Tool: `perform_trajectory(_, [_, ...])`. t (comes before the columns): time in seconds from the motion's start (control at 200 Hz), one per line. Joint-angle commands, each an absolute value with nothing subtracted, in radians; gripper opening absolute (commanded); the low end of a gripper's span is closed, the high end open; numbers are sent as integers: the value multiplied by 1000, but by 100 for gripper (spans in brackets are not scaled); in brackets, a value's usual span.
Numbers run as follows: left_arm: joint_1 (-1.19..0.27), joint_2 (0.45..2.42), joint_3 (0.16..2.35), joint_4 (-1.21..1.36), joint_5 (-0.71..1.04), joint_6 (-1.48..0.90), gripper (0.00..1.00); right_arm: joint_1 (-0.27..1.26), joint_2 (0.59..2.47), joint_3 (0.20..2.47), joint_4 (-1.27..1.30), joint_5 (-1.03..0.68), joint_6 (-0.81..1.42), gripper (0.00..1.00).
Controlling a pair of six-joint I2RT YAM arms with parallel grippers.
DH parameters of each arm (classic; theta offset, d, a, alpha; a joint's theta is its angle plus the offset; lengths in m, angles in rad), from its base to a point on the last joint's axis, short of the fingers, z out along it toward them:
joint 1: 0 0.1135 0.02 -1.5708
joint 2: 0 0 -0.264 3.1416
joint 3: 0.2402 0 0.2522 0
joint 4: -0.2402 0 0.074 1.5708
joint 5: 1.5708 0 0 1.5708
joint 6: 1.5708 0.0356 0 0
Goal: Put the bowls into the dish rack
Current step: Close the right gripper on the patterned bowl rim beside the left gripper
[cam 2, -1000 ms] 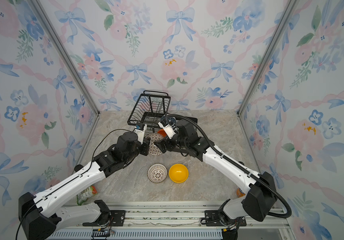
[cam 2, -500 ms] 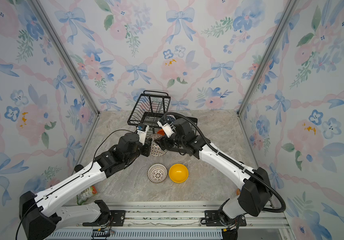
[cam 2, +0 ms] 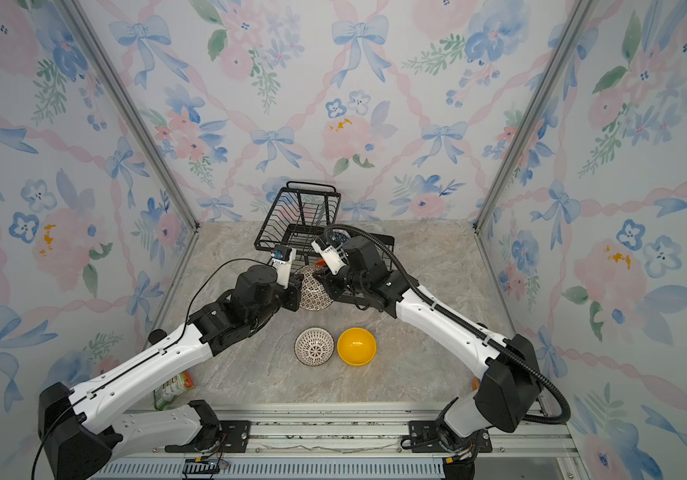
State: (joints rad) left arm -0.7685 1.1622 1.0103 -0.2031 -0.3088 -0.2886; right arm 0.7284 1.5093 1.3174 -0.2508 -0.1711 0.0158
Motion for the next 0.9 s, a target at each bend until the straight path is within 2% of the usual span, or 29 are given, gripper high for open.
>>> perform_trajectory(0.0, [-776,1148,1026,-130,-257,-261,0,719,1509,1334,-253,-231,29,15])
perform_trajectory(0.215, [-779,1155,1026,-130,-258,-259,0,714,1504,1325,-251,-233,30,0])
perform_trajectory(0.515, [-778,1155,1017,-131,-260,-252,0,712,1494,1315,-256,-217,6,0])
perform_trajectory(0.585, [-779,1149,1011,-132,-259,-246,17,709,1487,1310,-262,-206,-9,0])
perform_trajectory(0.67, [-778,1135,1002,-133,-264,-239,45,705,1475,1304,-267,-191,-29,0])
perform_trajectory(0.765, [-776,1111,989,-133,-276,-232,70,692,1460,1295,-274,-166,-56,0])
perform_trajectory(0.895, [-764,1072,967,-136,-286,-229,87,660,1442,1281,-283,-150,-76,0])
